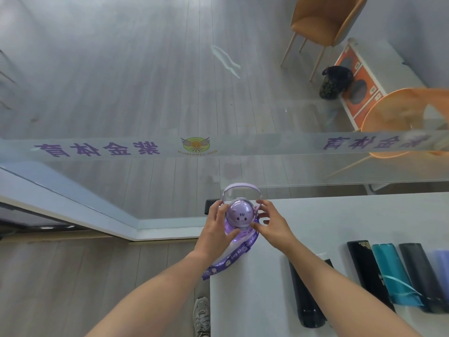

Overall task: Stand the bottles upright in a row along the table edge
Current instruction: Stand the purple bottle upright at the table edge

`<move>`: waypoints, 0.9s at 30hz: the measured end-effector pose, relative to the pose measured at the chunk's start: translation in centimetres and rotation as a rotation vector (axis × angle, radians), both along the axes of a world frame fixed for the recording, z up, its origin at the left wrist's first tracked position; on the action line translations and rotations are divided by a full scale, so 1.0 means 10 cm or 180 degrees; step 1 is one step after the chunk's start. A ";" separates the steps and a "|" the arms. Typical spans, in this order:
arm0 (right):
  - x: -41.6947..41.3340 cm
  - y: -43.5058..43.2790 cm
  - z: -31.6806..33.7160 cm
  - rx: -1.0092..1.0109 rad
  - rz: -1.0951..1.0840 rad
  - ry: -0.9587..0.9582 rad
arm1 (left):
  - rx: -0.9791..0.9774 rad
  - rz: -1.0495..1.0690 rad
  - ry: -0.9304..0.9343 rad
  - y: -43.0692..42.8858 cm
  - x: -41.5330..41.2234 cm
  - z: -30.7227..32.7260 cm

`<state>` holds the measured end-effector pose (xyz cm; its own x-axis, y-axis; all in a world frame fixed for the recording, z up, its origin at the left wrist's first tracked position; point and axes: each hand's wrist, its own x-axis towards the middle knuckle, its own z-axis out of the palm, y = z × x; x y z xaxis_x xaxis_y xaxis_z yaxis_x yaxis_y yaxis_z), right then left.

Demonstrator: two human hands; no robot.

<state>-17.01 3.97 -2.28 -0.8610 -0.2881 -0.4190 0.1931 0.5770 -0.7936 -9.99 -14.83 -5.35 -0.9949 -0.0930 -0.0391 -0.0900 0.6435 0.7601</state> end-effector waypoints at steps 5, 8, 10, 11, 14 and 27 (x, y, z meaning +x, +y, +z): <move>-0.21 -0.23 -0.05 -0.0053 -0.0183 0.0127 | -0.0065 0.0202 0.0236 -0.09 -0.22 -0.09; -0.36 -0.27 -0.06 -0.0065 -0.0115 0.0162 | -0.0114 0.0261 0.0257 -0.11 -0.34 -0.10; -0.43 -0.27 -0.04 -0.0011 -0.0023 0.0208 | -0.0129 0.0306 0.0230 -0.10 -0.39 -0.09; -0.46 -0.26 -0.03 0.0091 0.0056 0.0254 | -0.0143 0.0337 0.0200 -0.10 -0.41 -0.08; -0.47 -0.24 0.03 0.0511 0.0364 0.0453 | -0.0224 0.0399 0.0019 -0.09 -0.40 -0.04; 0.29 1.23 0.14 0.1074 0.0357 0.0503 | -0.0769 -0.0001 0.0056 0.70 0.43 0.00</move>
<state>-14.15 16.22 -0.89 -0.8936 -0.2527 -0.3710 0.0046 0.8213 -0.5704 -5.70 -7.86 -5.34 -0.9953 -0.0971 0.0017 -0.0777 0.8069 0.5855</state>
